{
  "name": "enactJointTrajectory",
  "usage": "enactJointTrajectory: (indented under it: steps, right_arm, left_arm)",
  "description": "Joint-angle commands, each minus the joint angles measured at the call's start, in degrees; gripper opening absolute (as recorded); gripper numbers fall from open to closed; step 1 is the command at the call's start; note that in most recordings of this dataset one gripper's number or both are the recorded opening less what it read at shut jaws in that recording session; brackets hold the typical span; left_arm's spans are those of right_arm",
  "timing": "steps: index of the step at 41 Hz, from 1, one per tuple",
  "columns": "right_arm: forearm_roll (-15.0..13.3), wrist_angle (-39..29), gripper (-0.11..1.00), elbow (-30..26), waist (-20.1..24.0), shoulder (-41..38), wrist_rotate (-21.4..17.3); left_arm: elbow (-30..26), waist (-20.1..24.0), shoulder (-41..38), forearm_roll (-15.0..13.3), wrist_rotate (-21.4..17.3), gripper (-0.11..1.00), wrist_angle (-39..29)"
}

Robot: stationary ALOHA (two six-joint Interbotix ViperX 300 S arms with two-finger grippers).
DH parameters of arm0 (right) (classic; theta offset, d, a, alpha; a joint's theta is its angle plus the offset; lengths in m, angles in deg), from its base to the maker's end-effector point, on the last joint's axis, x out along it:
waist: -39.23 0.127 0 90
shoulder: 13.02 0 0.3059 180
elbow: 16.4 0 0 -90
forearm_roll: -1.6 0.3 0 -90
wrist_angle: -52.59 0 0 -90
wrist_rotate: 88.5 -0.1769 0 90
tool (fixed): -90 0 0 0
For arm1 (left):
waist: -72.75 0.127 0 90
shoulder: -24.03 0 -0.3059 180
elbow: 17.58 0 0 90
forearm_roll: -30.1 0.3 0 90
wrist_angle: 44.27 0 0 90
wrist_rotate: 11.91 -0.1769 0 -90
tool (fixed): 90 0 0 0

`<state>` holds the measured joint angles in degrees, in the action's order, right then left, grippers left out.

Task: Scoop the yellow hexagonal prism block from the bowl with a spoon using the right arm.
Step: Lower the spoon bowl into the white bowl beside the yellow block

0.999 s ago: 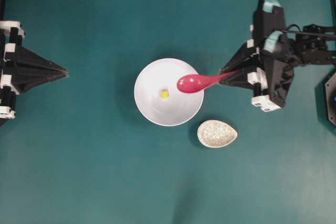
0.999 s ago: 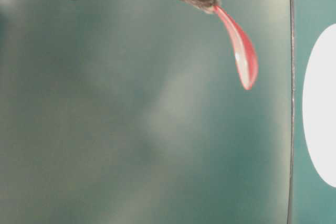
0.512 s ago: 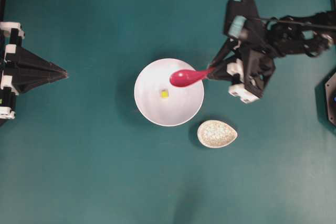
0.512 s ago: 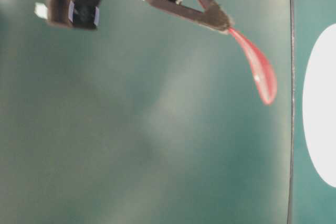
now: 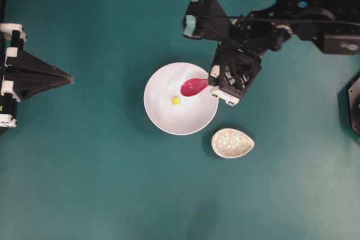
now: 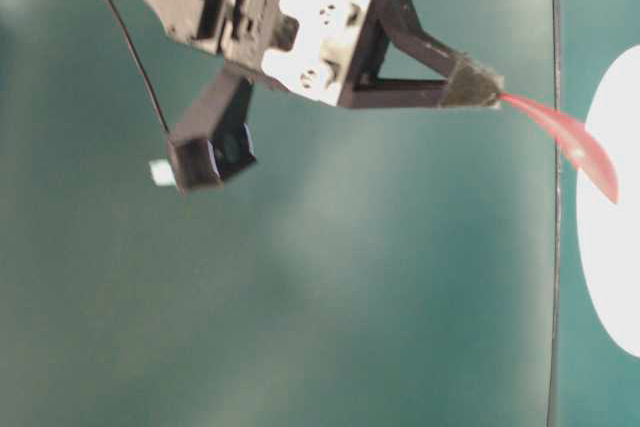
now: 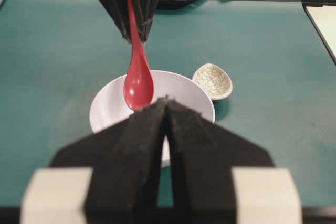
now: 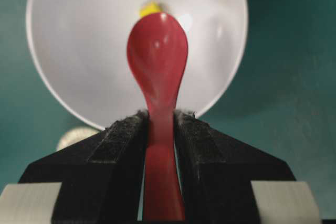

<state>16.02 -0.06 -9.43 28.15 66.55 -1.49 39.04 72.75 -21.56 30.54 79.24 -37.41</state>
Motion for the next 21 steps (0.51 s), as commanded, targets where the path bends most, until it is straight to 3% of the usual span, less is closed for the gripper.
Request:
enactJointTrajectory:
  steps: [1,7,21]
  right_arm:
    - [-1.3,-3.7,0.25,-3.5,0.4,-0.1,-0.8]
    - [-1.4,-6.0,0.25,-4.9,1.4,-1.4,-0.7]
    - [-1.6,-4.4,0.25,-5.0,3.0,-4.0,-1.0]
  left_arm:
    - [-1.4,0.1,-0.6,0.1,-0.1,0.02,0.3]
    - [-1.5,0.0,-0.6,0.1,-0.1,0.01,0.3]
    - [-1.5,0.0,-0.6,0.1,0.0,0.02,0.3]
